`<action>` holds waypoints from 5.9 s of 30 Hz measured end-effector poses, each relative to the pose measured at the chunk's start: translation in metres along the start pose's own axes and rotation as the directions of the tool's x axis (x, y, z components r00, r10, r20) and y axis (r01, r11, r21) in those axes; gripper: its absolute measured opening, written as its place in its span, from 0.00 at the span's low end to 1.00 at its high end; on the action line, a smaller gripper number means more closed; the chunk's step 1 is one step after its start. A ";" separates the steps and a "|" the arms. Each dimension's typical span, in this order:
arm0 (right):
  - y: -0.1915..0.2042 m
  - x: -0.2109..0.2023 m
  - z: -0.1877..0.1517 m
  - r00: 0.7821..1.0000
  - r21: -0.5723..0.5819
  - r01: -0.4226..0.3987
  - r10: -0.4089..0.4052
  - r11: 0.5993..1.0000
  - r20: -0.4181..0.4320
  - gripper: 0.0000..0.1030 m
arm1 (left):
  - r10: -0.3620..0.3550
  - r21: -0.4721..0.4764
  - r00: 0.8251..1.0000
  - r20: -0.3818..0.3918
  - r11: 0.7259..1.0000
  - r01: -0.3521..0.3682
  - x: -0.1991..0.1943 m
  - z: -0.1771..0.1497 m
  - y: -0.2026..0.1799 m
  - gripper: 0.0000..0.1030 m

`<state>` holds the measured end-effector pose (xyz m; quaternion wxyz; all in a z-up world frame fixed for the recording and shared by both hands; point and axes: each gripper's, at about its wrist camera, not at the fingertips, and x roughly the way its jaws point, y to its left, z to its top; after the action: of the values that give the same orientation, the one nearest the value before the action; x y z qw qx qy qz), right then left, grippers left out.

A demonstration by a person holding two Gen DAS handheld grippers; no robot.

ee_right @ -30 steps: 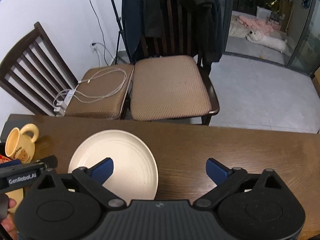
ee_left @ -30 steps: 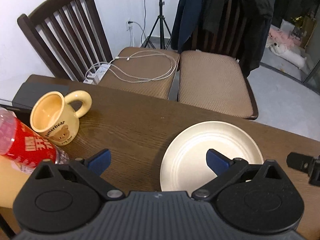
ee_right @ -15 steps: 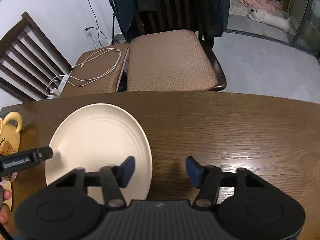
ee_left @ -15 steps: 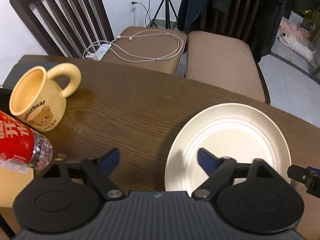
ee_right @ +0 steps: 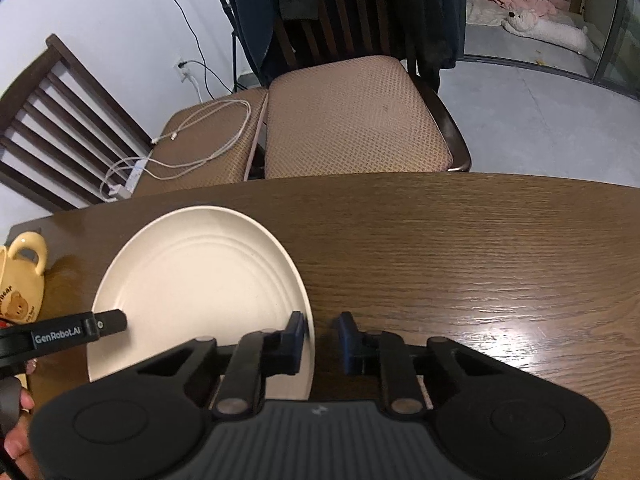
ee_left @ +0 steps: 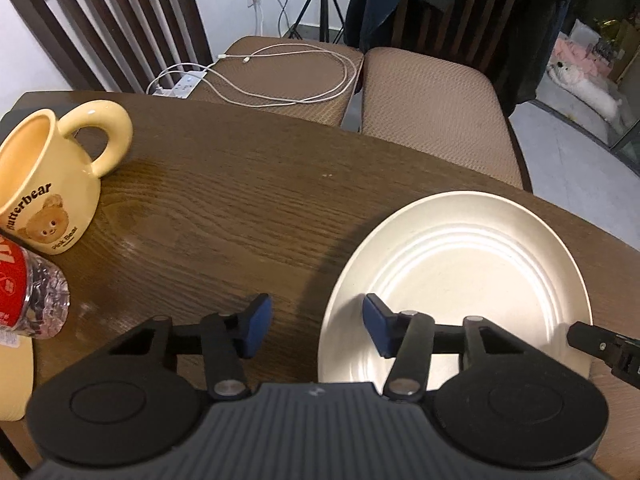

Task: Organize plates and bowls
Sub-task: 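Close both grippers on the cream plate rim, then lift the gripped cream plate with both grippers, tilting it up, then carry the held plate with both grippers back past the blue bowl to the stack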

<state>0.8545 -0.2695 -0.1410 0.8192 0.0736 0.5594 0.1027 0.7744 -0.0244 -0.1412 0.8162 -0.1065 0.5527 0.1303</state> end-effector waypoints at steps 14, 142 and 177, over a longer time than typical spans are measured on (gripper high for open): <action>0.006 0.000 -0.004 0.999 -0.045 -0.002 0.004 0.999 0.048 0.05 | -0.065 0.046 0.998 0.022 0.997 0.064 -0.003 -0.006 -0.006 0.19; 0.083 -0.288 -0.261 0.953 0.037 -0.042 0.029 0.998 0.301 0.05 | -0.198 0.164 0.965 0.172 0.972 0.170 -0.283 -0.215 0.112 0.17; 0.138 -0.309 -0.341 0.956 0.018 -0.037 0.030 0.999 0.291 0.05 | -0.205 0.139 0.965 0.166 0.973 0.183 -0.299 -0.275 0.181 0.17</action>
<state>0.4158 -0.2112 0.0461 0.8898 0.1068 0.4327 0.0979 0.3680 0.0302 0.0312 0.8764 -0.0976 0.4710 0.0246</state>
